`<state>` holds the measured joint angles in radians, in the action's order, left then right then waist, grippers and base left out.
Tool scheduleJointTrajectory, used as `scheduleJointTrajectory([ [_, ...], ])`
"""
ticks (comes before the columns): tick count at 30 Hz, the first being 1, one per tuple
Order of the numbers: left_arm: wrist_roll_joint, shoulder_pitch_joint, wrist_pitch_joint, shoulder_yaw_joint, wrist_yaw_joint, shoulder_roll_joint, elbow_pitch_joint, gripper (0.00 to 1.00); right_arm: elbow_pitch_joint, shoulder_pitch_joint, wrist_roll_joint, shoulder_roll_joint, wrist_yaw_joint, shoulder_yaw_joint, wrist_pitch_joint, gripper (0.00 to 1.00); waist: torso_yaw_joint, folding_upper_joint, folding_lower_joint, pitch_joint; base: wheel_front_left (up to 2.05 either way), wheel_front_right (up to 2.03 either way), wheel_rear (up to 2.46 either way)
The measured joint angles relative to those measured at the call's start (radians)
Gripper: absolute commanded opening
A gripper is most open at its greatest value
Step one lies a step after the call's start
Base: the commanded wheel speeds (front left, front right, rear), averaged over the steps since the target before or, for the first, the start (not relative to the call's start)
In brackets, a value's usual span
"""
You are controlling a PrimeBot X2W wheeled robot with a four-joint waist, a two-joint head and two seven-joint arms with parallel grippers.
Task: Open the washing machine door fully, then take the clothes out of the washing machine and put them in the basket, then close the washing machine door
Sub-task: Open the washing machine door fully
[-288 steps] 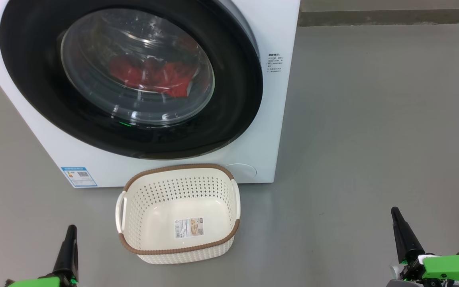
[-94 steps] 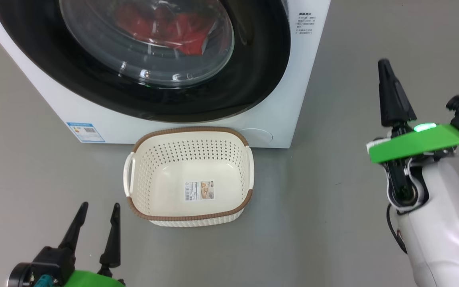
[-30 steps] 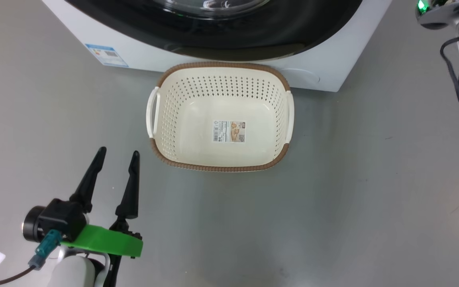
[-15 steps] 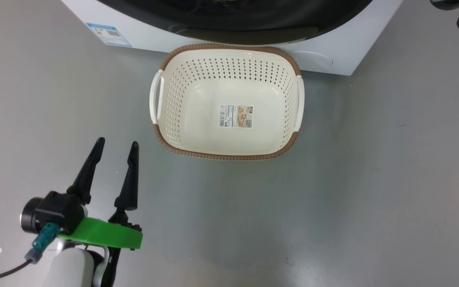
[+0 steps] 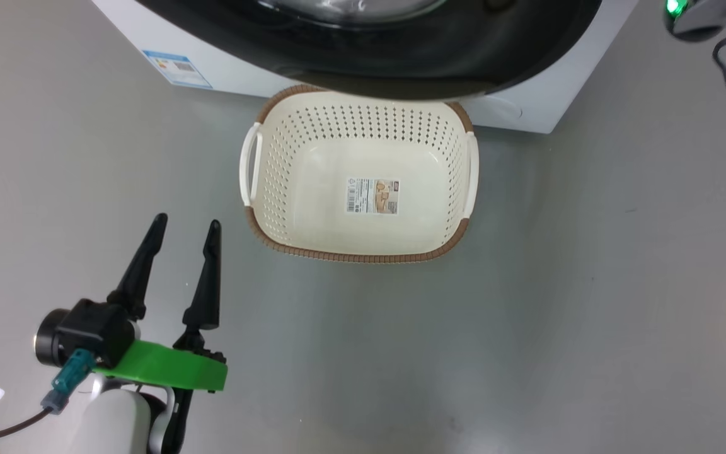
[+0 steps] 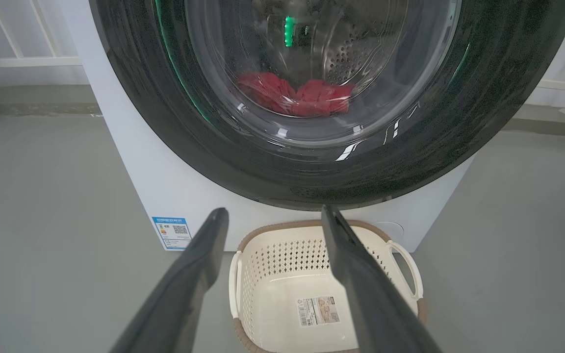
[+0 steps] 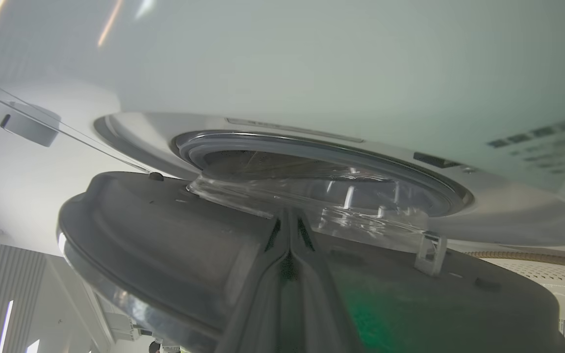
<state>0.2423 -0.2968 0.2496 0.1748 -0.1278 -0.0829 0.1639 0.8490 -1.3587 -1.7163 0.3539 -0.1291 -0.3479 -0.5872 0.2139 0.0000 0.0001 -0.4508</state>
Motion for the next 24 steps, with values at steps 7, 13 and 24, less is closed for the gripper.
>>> scheduleJointTrajectory([
  [7,-0.003,0.014,0.0,-0.001,0.0,0.008,0.007,1.0,-0.032,0.081,0.0,-0.013,0.0,-0.003,-0.04,0.0,-0.001,0.0,0.0,0.047,0.0,0.0,0.0],
  [13,-0.003,0.053,0.0,-0.001,0.0,0.012,0.02,1.0,-0.087,0.18,0.0,-0.036,0.0,-0.02,-0.082,0.0,-0.002,0.0,0.0,0.098,0.0,0.0,0.0],
  [24,-0.02,0.098,0.0,-0.011,0.0,0.014,0.024,1.0,-0.174,0.322,0.017,-0.064,0.0,-0.033,-0.138,0.0,0.007,0.0,0.0,0.175,0.0,0.0,0.0],
])
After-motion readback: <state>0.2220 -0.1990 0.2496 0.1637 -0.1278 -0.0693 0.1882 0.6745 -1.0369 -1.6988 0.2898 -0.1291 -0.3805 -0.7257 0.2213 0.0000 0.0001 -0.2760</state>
